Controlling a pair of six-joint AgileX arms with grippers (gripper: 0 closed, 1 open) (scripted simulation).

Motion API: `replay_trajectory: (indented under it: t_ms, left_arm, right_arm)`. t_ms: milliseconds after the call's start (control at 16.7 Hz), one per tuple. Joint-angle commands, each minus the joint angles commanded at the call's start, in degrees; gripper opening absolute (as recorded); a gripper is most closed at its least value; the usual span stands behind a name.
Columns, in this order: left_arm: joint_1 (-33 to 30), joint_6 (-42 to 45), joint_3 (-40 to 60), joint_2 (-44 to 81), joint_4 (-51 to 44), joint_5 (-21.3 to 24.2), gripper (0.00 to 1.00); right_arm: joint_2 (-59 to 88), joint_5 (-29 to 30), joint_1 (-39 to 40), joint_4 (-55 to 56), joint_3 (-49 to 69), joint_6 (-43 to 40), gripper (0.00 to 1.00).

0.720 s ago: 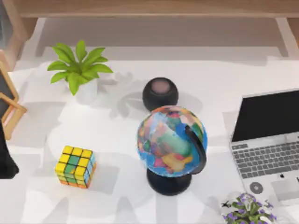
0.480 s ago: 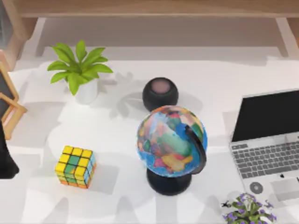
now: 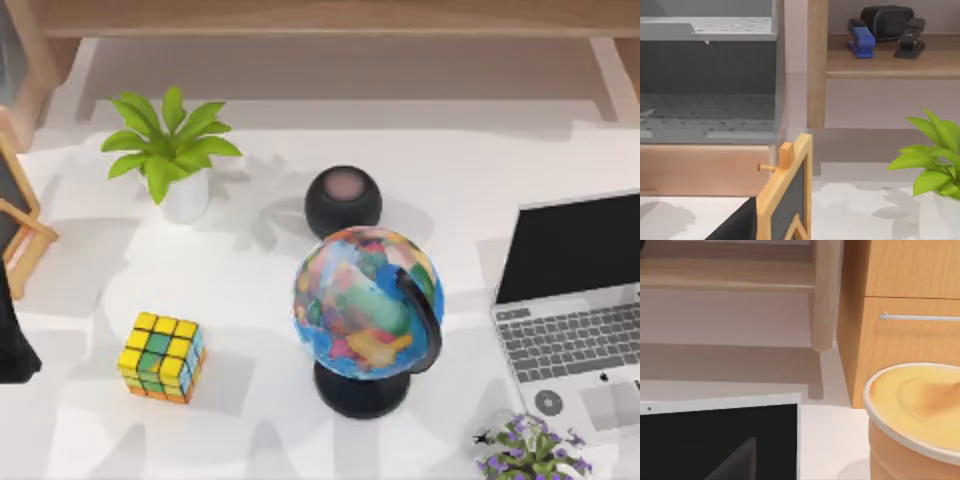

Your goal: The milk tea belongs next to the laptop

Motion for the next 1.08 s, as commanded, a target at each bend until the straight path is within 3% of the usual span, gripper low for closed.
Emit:
replay_trajectory:
  t_ms: [600,1080]
  left_arm:
    - [0.00,0.00,0.00,0.00,0.00,0.00,1.00]
    - [0.00,0.00,0.00,0.00,0.00,0.00,1.00]
  right_arm:
    - [45.64,-13.53,-14.89,37.75,0.21,-3.10,1.00]
    - [51.14,-15.24,-16.72,42.31,0.07,-3.46,1.00]
